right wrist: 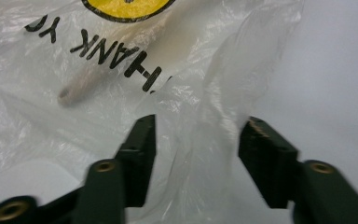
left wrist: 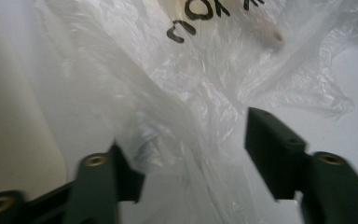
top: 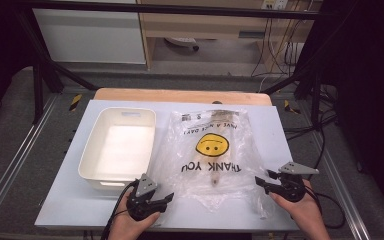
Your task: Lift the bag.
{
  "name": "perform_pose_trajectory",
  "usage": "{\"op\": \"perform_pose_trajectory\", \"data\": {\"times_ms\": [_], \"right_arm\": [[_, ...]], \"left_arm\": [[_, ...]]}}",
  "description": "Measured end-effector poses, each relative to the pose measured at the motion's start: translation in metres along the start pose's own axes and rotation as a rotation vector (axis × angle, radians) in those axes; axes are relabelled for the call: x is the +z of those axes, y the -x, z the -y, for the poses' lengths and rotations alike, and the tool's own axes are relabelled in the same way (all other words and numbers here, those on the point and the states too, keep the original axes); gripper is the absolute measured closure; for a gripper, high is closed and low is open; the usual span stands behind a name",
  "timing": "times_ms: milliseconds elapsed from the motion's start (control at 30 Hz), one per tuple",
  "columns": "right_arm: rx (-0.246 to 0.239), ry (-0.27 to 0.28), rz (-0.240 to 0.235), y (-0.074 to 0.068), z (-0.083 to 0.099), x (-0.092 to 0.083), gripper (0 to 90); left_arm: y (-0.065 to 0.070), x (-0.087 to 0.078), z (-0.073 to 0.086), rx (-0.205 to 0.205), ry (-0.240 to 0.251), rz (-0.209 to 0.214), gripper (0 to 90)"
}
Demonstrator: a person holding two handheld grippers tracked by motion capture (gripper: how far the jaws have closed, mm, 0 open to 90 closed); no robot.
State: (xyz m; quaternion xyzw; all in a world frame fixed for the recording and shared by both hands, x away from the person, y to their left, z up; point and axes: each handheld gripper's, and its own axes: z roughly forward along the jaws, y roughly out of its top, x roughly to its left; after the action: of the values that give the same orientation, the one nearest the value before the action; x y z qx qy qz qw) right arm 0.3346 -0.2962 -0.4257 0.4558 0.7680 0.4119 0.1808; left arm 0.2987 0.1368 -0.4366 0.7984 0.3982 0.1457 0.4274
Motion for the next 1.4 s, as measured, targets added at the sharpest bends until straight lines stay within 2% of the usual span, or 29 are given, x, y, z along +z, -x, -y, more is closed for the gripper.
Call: {"op": "perform_pose_trajectory", "data": {"times_ms": [100, 267, 367, 533, 733, 833, 900, 1067, 1267, 1400], "right_arm": [[-0.007, 0.017, 0.010, -0.004, -0.003, 0.001, 28.1], [-0.003, 0.036, 0.026, -0.005, -0.009, 0.004, 17.6], [0.001, 0.046, 0.031, -0.005, -0.011, 0.004, 13.7], [0.008, 0.056, 0.039, -0.006, -0.013, 0.003, 10.1], [0.023, 0.058, 0.042, -0.005, -0.017, 0.004, 7.2], [0.042, 0.067, 0.040, -0.004, -0.020, 0.006, 5.5], [0.050, 0.069, 0.036, -0.003, -0.023, 0.007, 4.1], [0.050, 0.127, 0.027, -0.002, -0.030, 0.007, 3.9], [0.047, 0.157, 0.045, -0.003, -0.033, 0.010, 4.3], [0.056, 0.166, 0.057, -0.002, -0.032, 0.010, 4.6]], "left_arm": [[0.001, -0.006, 0.000, -0.008, 0.030, -0.009, 30.7], [0.000, -0.015, 0.001, -0.031, 0.036, -0.014, 24.3], [0.000, -0.023, 0.002, -0.030, 0.054, -0.018, 23.4], [0.004, -0.035, -0.002, -0.039, 0.112, 0.011, 23.5], [0.005, -0.041, -0.015, -0.046, 0.140, 0.022, 20.1], [0.000, -0.044, -0.024, -0.070, 0.155, 0.026, 17.1], [-0.003, -0.045, -0.030, -0.070, 0.163, 0.017, 15.6], [-0.013, -0.051, -0.045, -0.063, 0.183, 0.012, 11.9], [-0.033, -0.063, -0.054, -0.066, 0.220, -0.025, 9.8], [-0.051, -0.077, -0.056, -0.088, 0.270, -0.063, 9.2]]}}
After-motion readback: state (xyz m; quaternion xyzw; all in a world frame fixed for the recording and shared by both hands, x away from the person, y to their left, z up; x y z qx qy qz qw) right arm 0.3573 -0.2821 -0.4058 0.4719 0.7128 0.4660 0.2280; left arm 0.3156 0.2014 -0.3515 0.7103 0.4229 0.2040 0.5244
